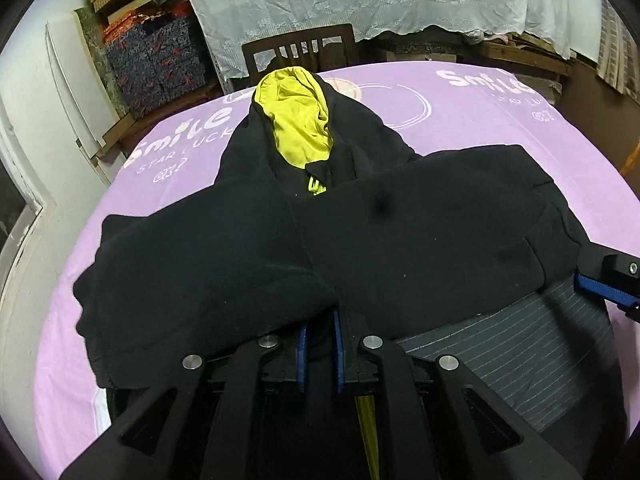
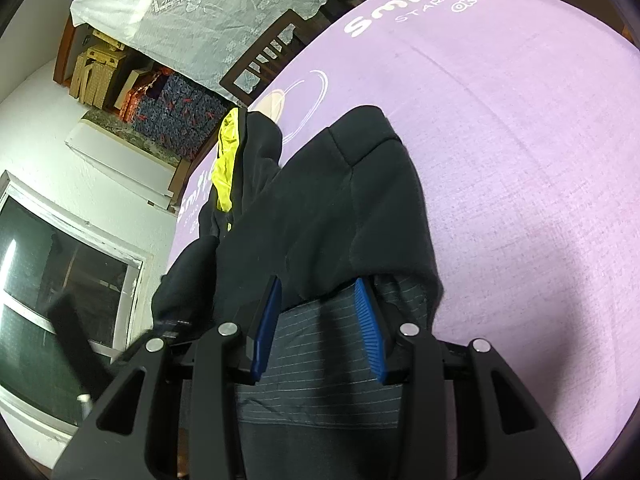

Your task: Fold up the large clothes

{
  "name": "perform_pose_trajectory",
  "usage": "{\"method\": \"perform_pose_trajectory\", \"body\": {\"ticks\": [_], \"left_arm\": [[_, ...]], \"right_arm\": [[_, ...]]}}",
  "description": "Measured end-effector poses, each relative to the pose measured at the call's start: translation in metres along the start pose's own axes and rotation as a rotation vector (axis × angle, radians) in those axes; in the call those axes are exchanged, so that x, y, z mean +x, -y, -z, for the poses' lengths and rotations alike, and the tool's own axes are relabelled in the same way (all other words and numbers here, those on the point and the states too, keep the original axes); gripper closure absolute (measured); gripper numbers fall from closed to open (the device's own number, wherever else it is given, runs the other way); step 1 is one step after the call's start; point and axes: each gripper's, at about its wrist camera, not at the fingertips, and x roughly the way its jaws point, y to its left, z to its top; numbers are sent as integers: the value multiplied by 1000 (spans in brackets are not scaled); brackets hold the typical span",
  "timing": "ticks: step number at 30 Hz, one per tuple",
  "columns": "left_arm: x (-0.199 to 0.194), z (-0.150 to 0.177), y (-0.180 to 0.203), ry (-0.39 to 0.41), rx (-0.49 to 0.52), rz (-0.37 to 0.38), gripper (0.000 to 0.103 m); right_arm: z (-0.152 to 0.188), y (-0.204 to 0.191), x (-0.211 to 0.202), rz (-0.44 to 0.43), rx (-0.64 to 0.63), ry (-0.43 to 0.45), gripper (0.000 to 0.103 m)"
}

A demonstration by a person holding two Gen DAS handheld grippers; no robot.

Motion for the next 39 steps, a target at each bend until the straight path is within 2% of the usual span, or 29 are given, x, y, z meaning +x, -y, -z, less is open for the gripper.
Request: {"method": "perform_pose_trajectory", "body": {"ticks": [1, 2, 4, 5, 7, 9, 10, 12, 14, 17, 19, 22, 25, 27, 30, 33, 37, 39], "left_arm": [[-1, 0, -2, -6, -9, 14, 87], [-5, 0, -9, -18, -36, 59, 84], [-17, 1, -20, -30, -76, 126, 61], [-28, 4, -31, -25, -103, 162, 55], [-51, 11, -56, 2, -144, 196, 30], [-68, 18, -87, 41, -201, 197, 23], [-74, 22, -109, 63, -243, 175, 19], [-78, 27, -149, 84, -319, 117, 19], [-74, 31, -189, 81, -412, 68, 19], [-57, 40, -231, 66, -504, 57, 21], [-48, 45, -243, 56, -525, 47, 26], [-33, 59, -264, 33, -595, 69, 26], [-36, 63, -283, 36, -645, 82, 27], [-42, 65, -291, 38, -652, 85, 27], [-45, 64, -295, 46, -667, 110, 27], [-45, 62, -292, 40, -662, 117, 27], [-44, 61, -289, 30, -655, 110, 26], [-43, 61, -288, 26, -651, 102, 26]], "right_arm": [[0, 0, 0, 0, -1, -1, 64], [0, 0, 1, 1, -2, -2, 64], [1, 0, 2, 2, -5, -5, 64], [1, 0, 2, 4, -8, -6, 64], [1, -3, 2, -1, -20, -7, 64], [2, -9, 0, -5, -52, 2, 64], [4, -14, -2, -2, -75, 12, 64], [10, -30, -7, 6, -152, 42, 64], [20, -50, -10, -9, -241, 58, 57], [43, -93, -4, -33, -390, 27, 53], [64, -133, 5, -16, -537, -4, 53], [96, -190, 19, 27, -772, -28, 51], [132, -237, 40, 77, -997, -41, 44], [157, -261, 58, 133, -1158, -31, 43], [186, -277, 86, 210, -1334, -21, 43], [201, -280, 111, 290, -1453, -3, 43], [196, -275, 133, 376, -1513, 11, 45], [188, -271, 141, 390, -1500, -15, 62]]}}
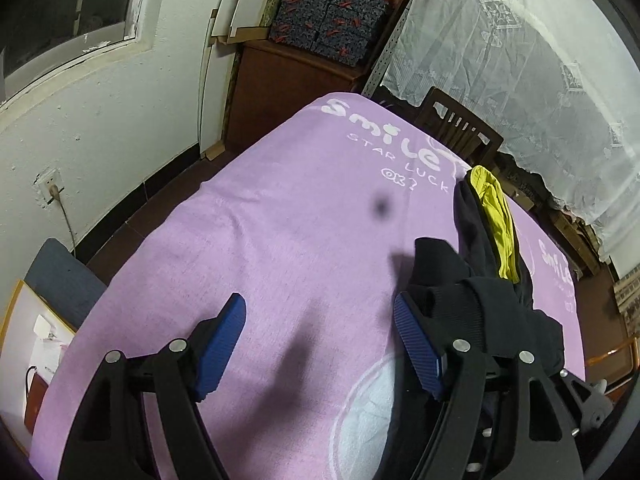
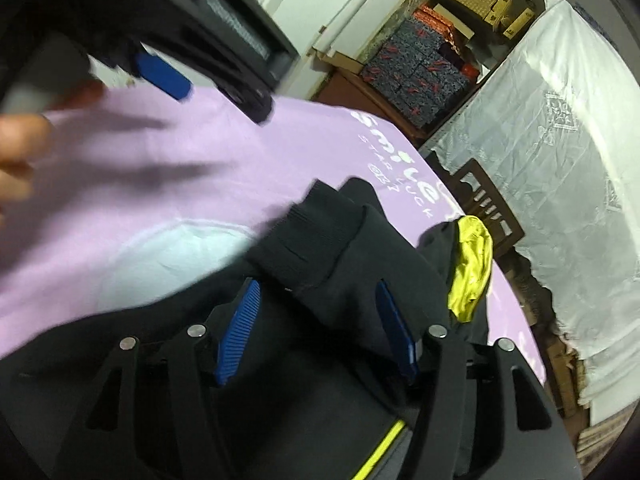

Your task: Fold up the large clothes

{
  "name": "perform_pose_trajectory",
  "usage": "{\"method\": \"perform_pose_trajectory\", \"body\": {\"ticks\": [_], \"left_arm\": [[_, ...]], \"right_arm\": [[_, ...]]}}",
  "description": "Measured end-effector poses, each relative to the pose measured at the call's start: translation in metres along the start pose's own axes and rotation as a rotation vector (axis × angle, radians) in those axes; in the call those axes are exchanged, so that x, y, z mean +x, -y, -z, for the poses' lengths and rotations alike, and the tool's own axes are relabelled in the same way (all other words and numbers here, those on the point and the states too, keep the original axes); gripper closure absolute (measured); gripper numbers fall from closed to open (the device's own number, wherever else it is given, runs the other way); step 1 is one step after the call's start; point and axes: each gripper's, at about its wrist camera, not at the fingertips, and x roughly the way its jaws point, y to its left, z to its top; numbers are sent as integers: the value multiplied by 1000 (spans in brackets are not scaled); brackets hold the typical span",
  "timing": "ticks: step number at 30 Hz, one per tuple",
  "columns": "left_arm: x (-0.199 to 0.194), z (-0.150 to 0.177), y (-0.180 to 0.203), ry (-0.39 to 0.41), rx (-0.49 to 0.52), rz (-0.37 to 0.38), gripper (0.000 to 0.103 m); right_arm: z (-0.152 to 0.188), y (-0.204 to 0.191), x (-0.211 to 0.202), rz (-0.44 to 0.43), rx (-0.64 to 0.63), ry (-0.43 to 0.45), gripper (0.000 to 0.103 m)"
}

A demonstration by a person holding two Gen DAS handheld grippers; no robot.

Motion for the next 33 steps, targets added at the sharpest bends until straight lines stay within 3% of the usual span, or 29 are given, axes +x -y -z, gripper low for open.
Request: {"method": "perform_pose_trajectory", "body": {"ticks": [1, 4, 10, 14, 17, 23, 27, 28, 29, 30, 33], "left_arm": [[1, 0, 0, 0, 1, -4, 26], [5, 3, 1, -9, 9, -15, 26], [13, 10, 9, -32, 46, -36, 26], [19, 16, 19, -43, 90, -54, 26], [23, 22, 27, -48, 129, -81, 26], [31, 30, 40, -55, 202, -124, 26], [35, 36, 47, -57, 240, -149, 25], [36, 37, 49, -58, 248, -153, 25], [37, 39, 51, -61, 257, -158, 25], [38, 40, 52, -63, 262, -160, 25], [41, 42, 54, -68, 278, -170, 25]], "right_arm": [[1, 6, 4, -32, 28, -15, 77], [6, 38, -1, -150, 199, 3, 83], [43, 114, -9, -286, 615, 35, 85], [106, 169, -2, -354, 998, 22, 86], [134, 185, 2, -390, 1121, 12, 88], [187, 210, 4, -319, 1353, 5, 88], [205, 213, 12, -370, 1396, 4, 87], [209, 214, 14, -386, 1417, 16, 82], [213, 218, 14, -403, 1452, 39, 62], [215, 219, 15, -403, 1469, 52, 55], [213, 221, 17, -429, 1473, 77, 52]]}}
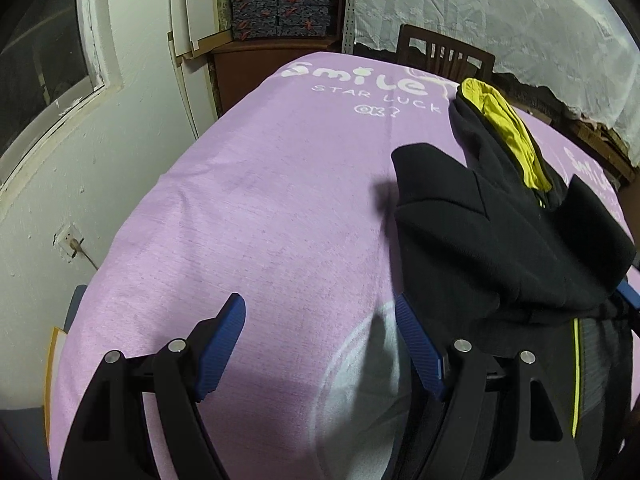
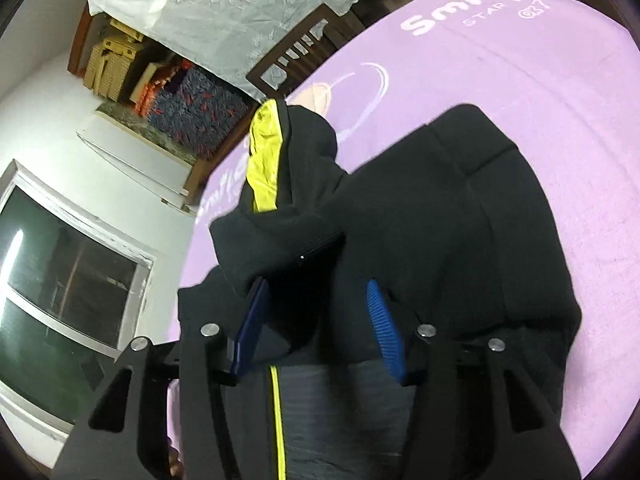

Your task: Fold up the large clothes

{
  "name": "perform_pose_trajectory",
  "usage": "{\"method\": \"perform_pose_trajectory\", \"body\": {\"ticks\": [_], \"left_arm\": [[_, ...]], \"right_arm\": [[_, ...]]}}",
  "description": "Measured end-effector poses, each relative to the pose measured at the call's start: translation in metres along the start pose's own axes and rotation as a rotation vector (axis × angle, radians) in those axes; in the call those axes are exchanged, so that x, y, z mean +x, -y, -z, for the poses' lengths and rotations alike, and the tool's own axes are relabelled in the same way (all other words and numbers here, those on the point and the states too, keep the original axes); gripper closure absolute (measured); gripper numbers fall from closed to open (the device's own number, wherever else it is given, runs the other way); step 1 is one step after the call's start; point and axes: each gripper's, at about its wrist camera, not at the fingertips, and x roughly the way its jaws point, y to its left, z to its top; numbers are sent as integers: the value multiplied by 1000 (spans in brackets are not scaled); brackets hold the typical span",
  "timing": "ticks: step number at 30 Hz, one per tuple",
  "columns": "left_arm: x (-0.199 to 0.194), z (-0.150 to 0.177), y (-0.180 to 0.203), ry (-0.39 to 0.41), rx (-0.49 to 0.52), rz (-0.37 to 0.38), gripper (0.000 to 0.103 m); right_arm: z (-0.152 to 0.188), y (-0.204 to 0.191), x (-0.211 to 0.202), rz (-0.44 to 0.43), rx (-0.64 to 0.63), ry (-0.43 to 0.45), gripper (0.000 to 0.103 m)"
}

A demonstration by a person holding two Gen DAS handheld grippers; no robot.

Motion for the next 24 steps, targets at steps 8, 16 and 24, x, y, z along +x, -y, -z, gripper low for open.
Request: {"method": "perform_pose_trajectory", "body": {"ticks": [8, 16, 24], "left_arm": [[4, 1, 5, -6, 25, -14, 25], [6, 1, 9, -10, 40, -23, 25], [7, 2, 13, 0, 60, -38, 25]], "right_arm": [[-3, 8, 11, -227, 145, -72, 49], [-22, -23, 43, -150, 98, -106, 44], [-33, 8, 50, -191, 236, -63, 44]]}}
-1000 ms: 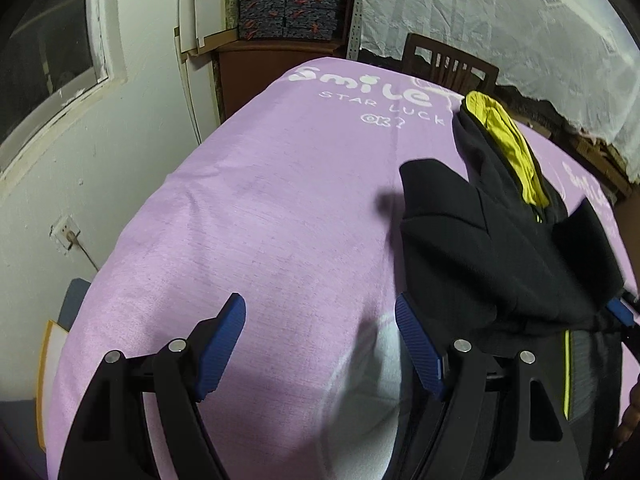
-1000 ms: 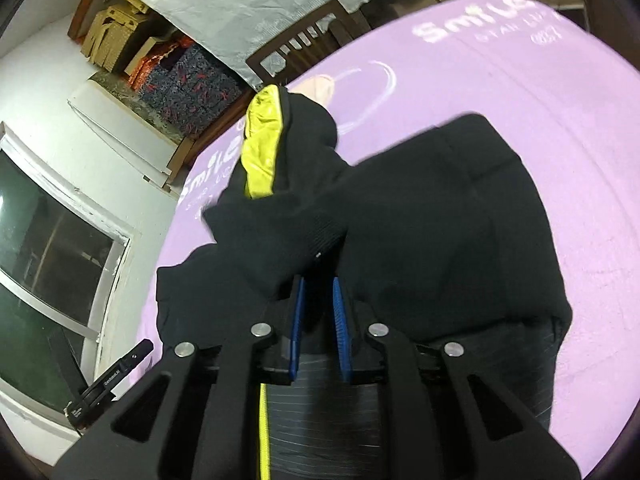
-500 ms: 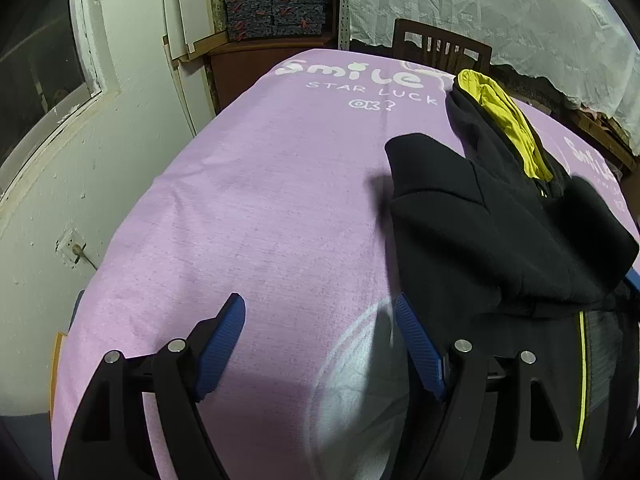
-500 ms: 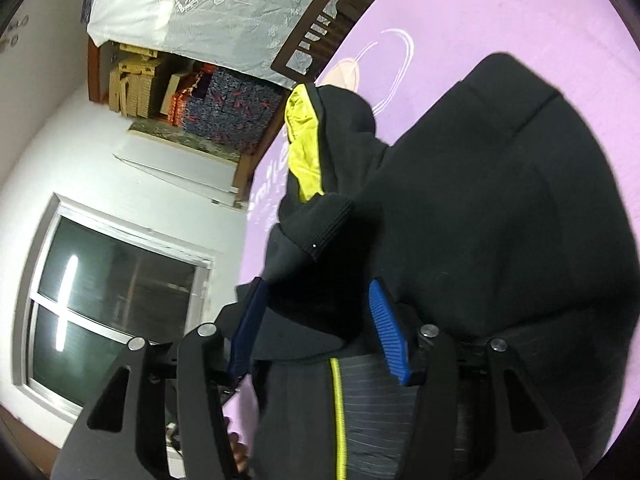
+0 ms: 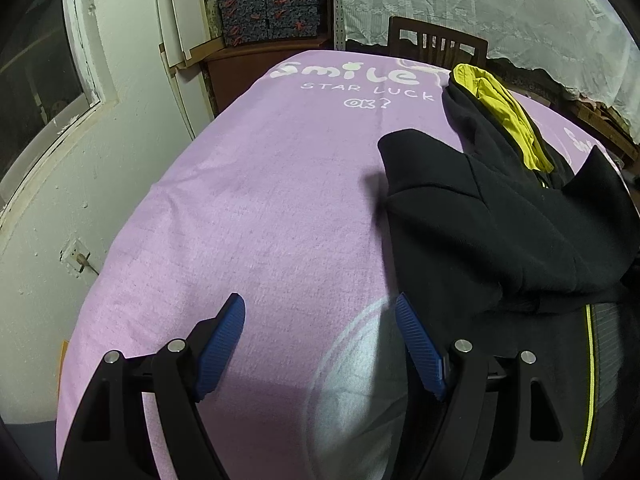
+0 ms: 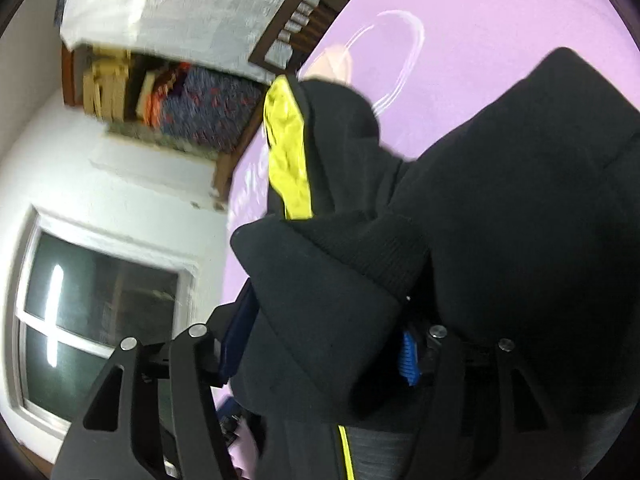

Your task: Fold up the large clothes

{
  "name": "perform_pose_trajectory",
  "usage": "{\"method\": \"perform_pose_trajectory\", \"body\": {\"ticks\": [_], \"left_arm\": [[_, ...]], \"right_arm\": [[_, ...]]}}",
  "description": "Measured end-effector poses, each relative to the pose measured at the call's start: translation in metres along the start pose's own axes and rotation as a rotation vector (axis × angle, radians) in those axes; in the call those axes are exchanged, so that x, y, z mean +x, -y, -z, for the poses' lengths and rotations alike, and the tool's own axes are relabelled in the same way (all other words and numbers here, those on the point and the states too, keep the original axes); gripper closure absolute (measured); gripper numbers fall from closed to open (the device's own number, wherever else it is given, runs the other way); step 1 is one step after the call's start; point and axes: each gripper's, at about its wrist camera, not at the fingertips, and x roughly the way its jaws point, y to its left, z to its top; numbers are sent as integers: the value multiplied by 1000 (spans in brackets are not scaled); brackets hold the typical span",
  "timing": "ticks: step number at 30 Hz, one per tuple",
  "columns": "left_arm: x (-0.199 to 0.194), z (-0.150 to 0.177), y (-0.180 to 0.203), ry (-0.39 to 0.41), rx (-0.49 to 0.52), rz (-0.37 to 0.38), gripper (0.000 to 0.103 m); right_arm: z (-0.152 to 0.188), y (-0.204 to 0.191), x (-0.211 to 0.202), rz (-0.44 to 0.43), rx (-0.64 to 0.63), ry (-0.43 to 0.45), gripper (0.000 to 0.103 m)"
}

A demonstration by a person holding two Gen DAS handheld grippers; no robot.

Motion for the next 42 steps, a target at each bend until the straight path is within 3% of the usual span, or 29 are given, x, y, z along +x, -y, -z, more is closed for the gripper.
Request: {"method": "perform_pose_trajectory", "body": {"ticks": [3, 6, 8, 9, 13, 17, 21, 24, 29, 31, 35, 40, 42], "left_arm": [[4, 0, 1, -8, -1, -9, 25], [5, 1, 1, -12, -1, -15, 25], [8, 1, 1, -16, 0, -20, 24], [7, 1, 1, -13, -1, -25, 22], [-1, 0, -1, 15, -6, -15, 22], [-28, -15, 13, 82, -4, 66, 22], [-36, -32, 58, 96, 67, 169, 22], [-19, -34, 93, 66, 137, 184, 22], [22, -29, 101, -31, 150, 168, 21], [26, -31, 94, -30, 125, 195, 19], [28, -26, 97, -8, 142, 173, 17], [17, -27, 78, -17, 66, 252, 18], [-1, -27, 66, 20, 38, 268, 19]], "right_arm": [[-8, 7, -19, -57, 28, 50, 44], [-9, 3, -33, -18, -31, 94, 52], [-8, 0, -34, -3, -73, 101, 88], [-5, -3, -36, 26, -106, 115, 91], [2, -15, -50, 124, -198, 181, 92], [13, -24, -82, 208, -299, 220, 92], [17, -26, -93, 287, -375, 210, 92], [16, -14, -91, 338, -386, 197, 92], [8, 19, -90, 358, -310, 183, 92], [6, 32, -86, 359, -287, 163, 91], [2, 47, -84, 322, -236, 137, 93], [-1, 51, -91, 286, -213, 111, 91], [-3, 57, -101, 259, -152, 106, 87]]}}
